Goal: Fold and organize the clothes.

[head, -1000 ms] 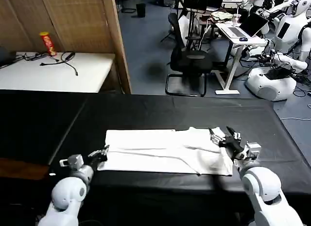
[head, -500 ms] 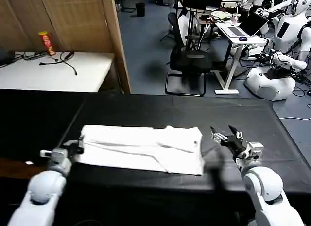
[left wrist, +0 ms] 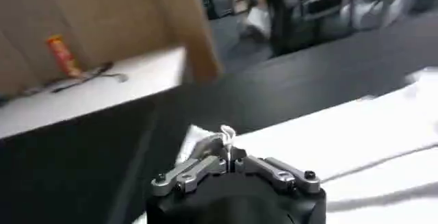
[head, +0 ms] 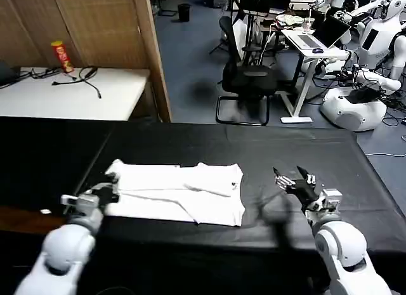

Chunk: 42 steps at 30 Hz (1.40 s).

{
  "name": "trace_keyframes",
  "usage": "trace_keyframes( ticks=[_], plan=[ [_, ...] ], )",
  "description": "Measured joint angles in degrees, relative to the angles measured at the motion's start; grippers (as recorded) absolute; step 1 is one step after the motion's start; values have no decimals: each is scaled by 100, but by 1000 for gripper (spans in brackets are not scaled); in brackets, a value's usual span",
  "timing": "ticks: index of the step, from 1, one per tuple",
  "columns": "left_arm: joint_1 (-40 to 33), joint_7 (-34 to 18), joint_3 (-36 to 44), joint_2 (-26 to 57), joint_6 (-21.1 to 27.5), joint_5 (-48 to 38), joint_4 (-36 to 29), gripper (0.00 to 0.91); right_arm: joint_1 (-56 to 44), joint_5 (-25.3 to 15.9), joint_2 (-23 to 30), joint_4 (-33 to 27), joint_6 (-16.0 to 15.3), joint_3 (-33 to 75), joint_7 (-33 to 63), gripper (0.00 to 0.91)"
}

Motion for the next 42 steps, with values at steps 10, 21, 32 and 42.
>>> trace_keyframes(
  ticks=[10, 21, 32, 42],
  plan=[
    [-645, -174, 1430, -1267, -13, -260, 357, 0, -189, -34, -1, 49, 9, 209, -13, 878],
    [-1012, -201, 2048, -2138, -36, -185, 1075, 0, -294, -35, -28, 55, 56, 308, -49, 878],
    [-1030, -157, 2201, -2640, -376, 61, 1417, 878, -223, -60, -70, 23, 98, 138, -142, 878],
    [-1107, -304, 2224, -2784, -284, -965, 1331, 878, -48, -170, -296, -230, 173, -164, -295, 878]
  ],
)
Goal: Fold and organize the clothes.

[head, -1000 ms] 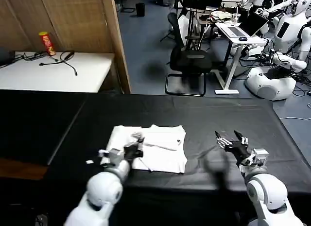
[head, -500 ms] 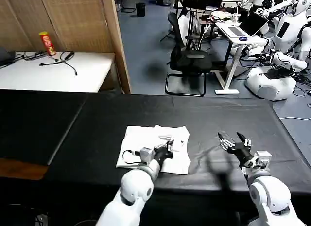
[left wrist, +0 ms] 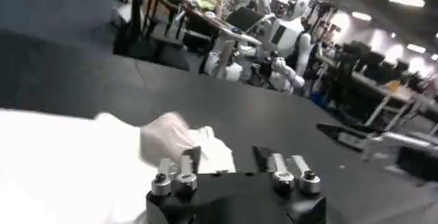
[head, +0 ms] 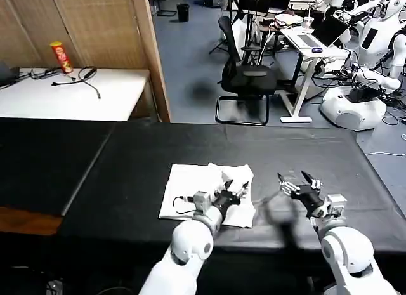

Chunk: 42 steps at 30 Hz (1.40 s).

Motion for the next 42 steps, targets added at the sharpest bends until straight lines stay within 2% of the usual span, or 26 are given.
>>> trace_keyframes(
  ticks=[6, 11, 15, 19, 25, 26, 28, 29, 30, 35, 37, 38, 40, 42],
  plan=[
    [-191, 122, -246, -6, -288, 449, -215, 878, 193, -26, -215, 0, 20, -487, -324, 878],
    [-243, 152, -558, 95, -304, 360, -370, 878, 343, -71, -591, 140, 279, -1155, -689, 878],
    [-200, 177, -852, 979, -338, 332, -373, 878, 425, -398, -944, 254, 536, -1691, -1044, 878],
    [-116, 183, -1087, 1758, -365, 355, -396, 878, 550, -667, -1140, 273, 581, -2187, -1144, 878],
    [45, 188, -1199, 2141, -425, 527, -468, 878, 747, -940, -1099, 128, 562, -2779, -1129, 878],
    [66, 189, -1208, 2167, -431, 552, -477, 878, 771, -982, -1079, 96, 562, -2856, -1129, 839],
    [119, 190, -1224, 2212, -435, 569, -493, 878, 784, -1020, -1056, 80, 561, -2961, -1129, 702],
    [141, 190, -1235, 2232, -439, 575, -494, 878, 784, -1051, -1042, 80, 561, -2998, -1130, 702],
    [158, 189, -1248, 2252, -444, 586, -494, 878, 780, -1073, -1035, 81, 562, -3022, -1129, 546],
    [212, 189, -1289, 2310, -481, 621, -449, 878, 726, -1135, -1046, 129, 568, -3026, -1108, 410],
    [231, 188, -1297, 2313, -495, 623, -441, 878, 691, -1133, -1060, 167, 568, -2995, -1091, 332],
    [238, 188, -1297, 2313, -500, 628, -440, 878, 671, -1130, -1065, 186, 568, -2971, -1077, 254],
    [251, 188, -1299, 2310, -509, 634, -438, 878, 648, -1124, -1067, 193, 564, -2928, -1038, 205],
    [259, 188, -1300, 2301, -520, 644, -436, 878, 638, -1115, -1067, 191, 552, -2898, -991, 117]
  ],
)
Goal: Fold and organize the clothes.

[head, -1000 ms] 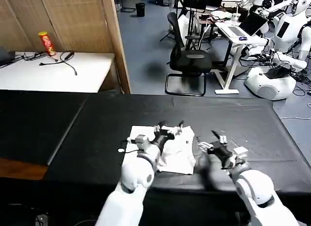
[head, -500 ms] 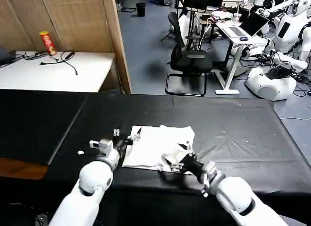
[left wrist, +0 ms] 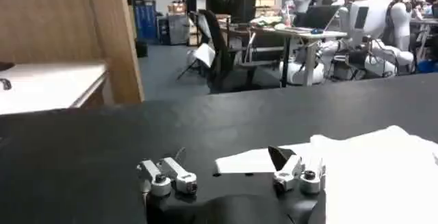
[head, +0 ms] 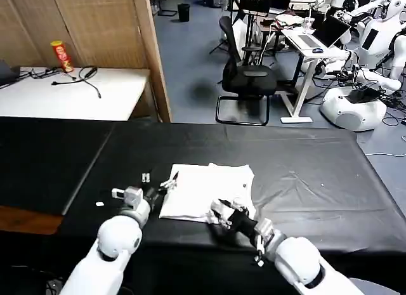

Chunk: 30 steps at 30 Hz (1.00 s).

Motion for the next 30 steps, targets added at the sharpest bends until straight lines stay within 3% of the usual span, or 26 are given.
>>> trace_keyframes(
  ticks=[7, 14, 16, 18, 23, 30],
  plan=[
    [63, -2, -67, -7, -34, 14, -19, 878, -155, 43, -13, 92, -38, 209, 103, 49],
    [106, -1, -141, -57, -98, 32, 70, 878, -665, 183, -143, 474, -430, 715, 380, 59],
    [110, 7, -154, -88, -122, 35, 115, 878, -889, 192, -140, 617, -601, 879, 547, 146],
    [114, 17, -166, -120, -145, 42, 153, 878, -1102, 265, -115, 733, -740, 1007, 704, 878],
    [153, 47, -226, -233, -193, 47, 220, 878, -1753, 501, 112, 1099, -1064, 1414, 1188, 878],
    [216, 138, -266, -447, -270, 31, 371, 878, -2374, 1069, 684, 1316, -872, 1976, 1585, 878]
  ],
)
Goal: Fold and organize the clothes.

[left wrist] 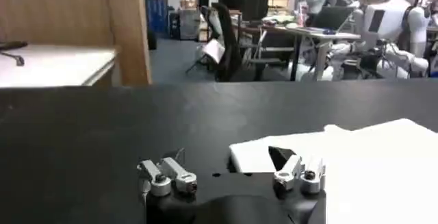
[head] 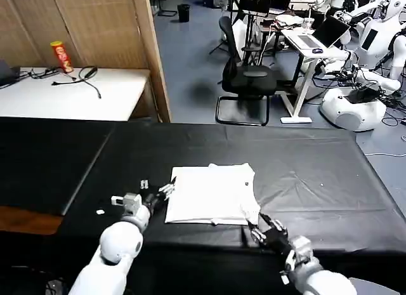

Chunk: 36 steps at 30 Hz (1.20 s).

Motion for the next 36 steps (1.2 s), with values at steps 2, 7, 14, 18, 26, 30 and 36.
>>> trace_keyframes(
  ticks=[2, 7, 14, 18, 26, 30, 36],
  plan=[
    [35, 11, -13, -57, -1, -41, 16, 878, -44, 98, 163, -4, 65, 97, 16, 878],
    [130, 11, -91, -272, 4, -189, 76, 878, -41, 204, 443, 40, 105, 204, 22, 878],
    [288, -43, -192, -562, 95, -577, -14, 605, 46, 224, 523, 54, 115, 258, 16, 878],
    [457, -43, -218, -711, 44, -581, -107, 546, 138, 253, 549, 54, 117, 240, 13, 878],
    [774, -42, -329, -981, -31, -646, -162, 59, 228, 259, 566, 73, 138, 229, -7, 878],
    [814, -54, -340, -1052, 10, -864, -184, 0, 248, 259, 604, 87, 150, 228, -14, 878],
    [671, -49, -349, -954, 83, -516, -182, 0, 285, 256, 648, 96, 162, 282, -22, 878]
  ],
)
